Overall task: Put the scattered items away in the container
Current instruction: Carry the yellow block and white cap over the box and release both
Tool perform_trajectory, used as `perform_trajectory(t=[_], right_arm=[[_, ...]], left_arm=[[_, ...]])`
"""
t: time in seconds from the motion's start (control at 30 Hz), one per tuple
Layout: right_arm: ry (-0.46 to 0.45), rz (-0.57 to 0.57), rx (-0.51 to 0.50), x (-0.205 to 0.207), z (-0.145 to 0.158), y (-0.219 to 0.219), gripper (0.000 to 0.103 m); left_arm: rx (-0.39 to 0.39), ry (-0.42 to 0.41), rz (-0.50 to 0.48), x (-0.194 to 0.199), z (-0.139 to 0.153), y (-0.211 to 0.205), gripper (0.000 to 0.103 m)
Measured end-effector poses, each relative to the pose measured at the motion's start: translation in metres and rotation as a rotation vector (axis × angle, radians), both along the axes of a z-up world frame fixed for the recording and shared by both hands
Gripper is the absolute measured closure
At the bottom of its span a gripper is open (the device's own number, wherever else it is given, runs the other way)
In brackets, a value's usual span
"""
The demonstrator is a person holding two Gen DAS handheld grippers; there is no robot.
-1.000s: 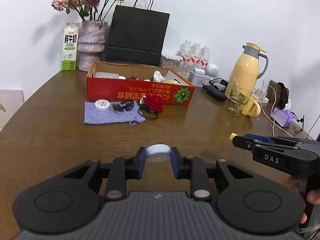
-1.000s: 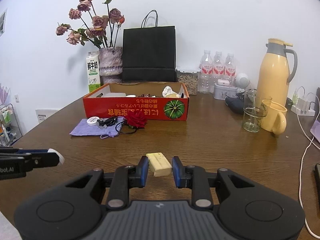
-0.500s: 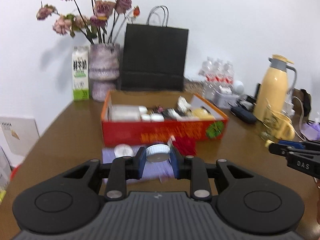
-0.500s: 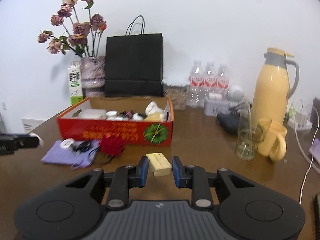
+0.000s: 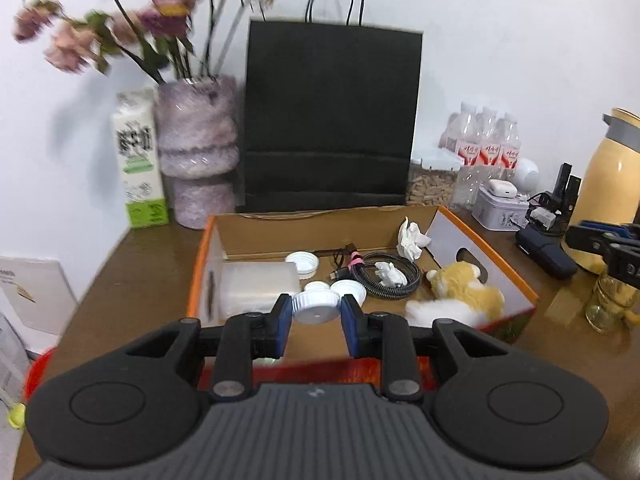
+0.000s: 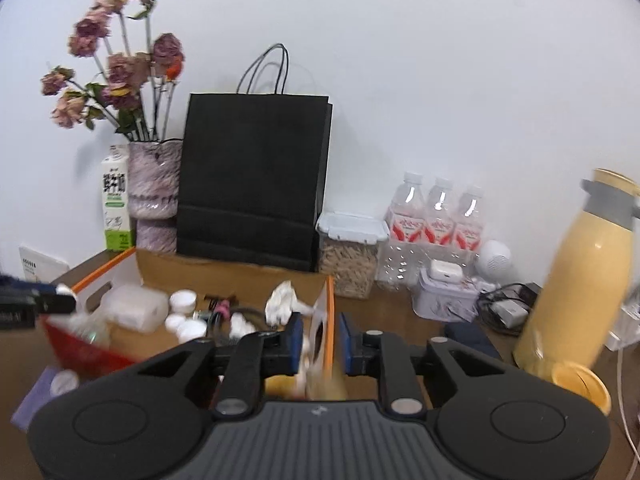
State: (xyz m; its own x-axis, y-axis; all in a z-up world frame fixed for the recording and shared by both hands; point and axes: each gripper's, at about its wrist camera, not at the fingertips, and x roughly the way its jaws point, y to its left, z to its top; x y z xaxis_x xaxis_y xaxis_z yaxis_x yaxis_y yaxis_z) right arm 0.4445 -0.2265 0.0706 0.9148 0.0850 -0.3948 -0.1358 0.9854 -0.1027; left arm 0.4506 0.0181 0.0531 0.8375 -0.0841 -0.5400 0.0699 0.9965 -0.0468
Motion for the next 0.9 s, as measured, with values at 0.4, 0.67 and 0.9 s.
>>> perform_trajectory(t=[0.4,0.67,0.9], right_arm=[[0.209,0.065,0.111,0.091,-0.016,-0.017,0.082],[0.315,0.160,0.111,0.013,-0.085,-0.025,0.059],[0.328,0.103,0.086,0.033,-0.117,-0.001,0.074]], left_arm=[[-0.049,0.146,0.022,0.059,-0.030,0.021,0.076],[-0.065,0.084,-0.008,0.021,-0.025,0.021,0.076],[-0.063,0.062,-0.017,0.011,-0.019,0.015,0.076]])
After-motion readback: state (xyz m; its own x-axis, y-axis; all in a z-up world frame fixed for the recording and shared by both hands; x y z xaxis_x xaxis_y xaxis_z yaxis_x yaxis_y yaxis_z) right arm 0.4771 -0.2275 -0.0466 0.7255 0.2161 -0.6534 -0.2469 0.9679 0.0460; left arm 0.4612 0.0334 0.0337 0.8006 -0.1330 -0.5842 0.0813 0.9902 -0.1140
